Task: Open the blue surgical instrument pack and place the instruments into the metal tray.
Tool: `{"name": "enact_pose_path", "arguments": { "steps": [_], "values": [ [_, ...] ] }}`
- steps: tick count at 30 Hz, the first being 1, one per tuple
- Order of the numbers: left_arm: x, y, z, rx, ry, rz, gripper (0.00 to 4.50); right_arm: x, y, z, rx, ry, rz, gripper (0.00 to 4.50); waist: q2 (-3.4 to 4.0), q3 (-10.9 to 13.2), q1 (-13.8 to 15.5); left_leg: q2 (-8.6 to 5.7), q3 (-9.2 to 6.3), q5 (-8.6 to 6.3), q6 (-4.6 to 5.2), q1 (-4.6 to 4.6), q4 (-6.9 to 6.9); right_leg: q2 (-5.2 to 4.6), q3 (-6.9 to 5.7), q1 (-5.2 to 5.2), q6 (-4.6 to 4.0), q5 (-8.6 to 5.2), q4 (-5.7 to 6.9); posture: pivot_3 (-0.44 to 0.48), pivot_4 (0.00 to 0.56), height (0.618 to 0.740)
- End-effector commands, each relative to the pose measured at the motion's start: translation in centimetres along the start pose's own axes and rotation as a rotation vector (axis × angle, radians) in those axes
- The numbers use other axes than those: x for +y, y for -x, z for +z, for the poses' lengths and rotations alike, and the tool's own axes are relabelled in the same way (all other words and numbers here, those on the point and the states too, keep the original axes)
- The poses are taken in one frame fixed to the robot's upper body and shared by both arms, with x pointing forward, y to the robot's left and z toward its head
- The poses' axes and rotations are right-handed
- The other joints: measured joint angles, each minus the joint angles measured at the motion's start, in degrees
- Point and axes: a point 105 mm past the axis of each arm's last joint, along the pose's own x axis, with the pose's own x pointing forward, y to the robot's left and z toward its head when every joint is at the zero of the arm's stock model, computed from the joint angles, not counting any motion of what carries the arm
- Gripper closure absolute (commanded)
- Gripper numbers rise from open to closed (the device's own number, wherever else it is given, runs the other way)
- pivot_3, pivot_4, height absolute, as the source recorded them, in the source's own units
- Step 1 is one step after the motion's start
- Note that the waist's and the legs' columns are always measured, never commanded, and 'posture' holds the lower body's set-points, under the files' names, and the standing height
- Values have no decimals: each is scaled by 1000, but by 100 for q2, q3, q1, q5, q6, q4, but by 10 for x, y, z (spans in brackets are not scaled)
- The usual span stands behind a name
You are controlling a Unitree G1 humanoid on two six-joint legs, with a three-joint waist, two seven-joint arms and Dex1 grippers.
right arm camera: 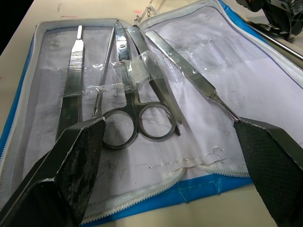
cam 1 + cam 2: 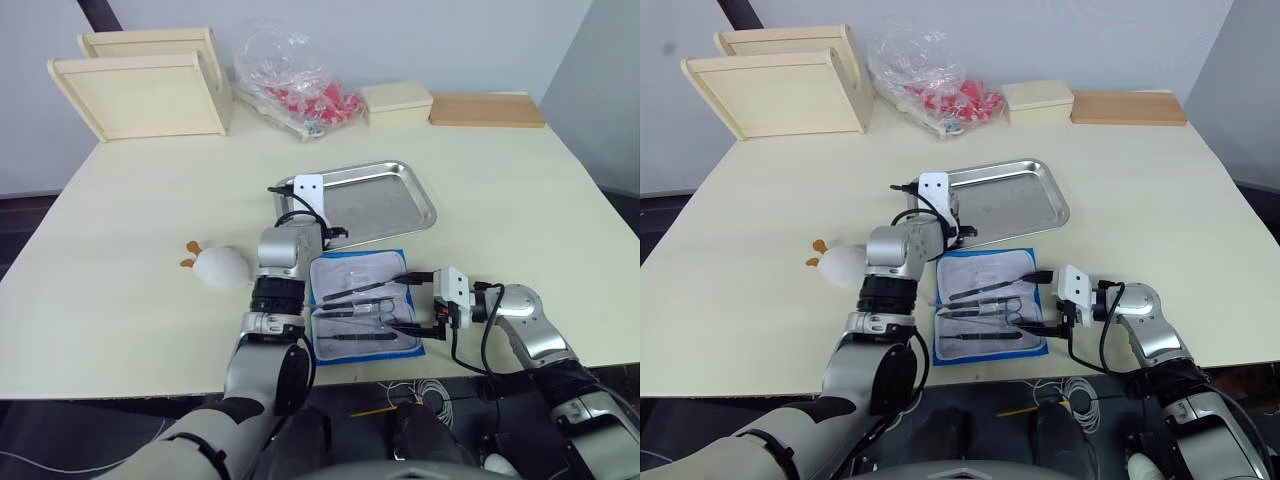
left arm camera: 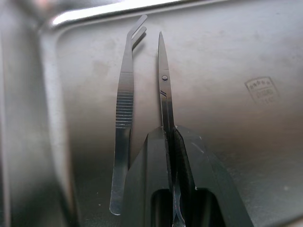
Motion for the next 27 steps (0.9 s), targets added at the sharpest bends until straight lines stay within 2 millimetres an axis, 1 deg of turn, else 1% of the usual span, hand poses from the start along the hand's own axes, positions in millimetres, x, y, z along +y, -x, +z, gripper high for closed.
{"name": "enact_pose_path", "arguments": {
  "steps": [1,4,6,17,27],
  "values": [
    [7,1,6,-6,-8,50,3574,23,1,-40,151,-94,50,0,0,0,0,0,0,1,-1,0,0,0,0,0,1,1,0,0,150,740],
    [10,0,3,5,-17,65,2269,23,1,-40,151,-94,51,0,0,0,-2,-1,1,1,-3,0,0,0,1,0,3,2,-1,0,150,740],
    [10,-1,2,6,-25,67,1200,23,1,-40,151,-94,51,0,0,0,-2,-1,1,2,-3,1,0,0,1,0,3,2,0,0,150,740],
    [4,2,5,-24,-15,32,1200,23,1,-40,152,-95,50,0,0,0,-2,-1,-1,5,-10,0,-1,0,-1,0,3,2,-1,0,150,740],
    [-11,11,32,-166,23,-54,1200,24,1,-41,152,-96,48,0,-2,1,-3,0,-3,6,-14,-2,-3,0,-5,-1,3,2,-3,0,150,740]
  ]
}}
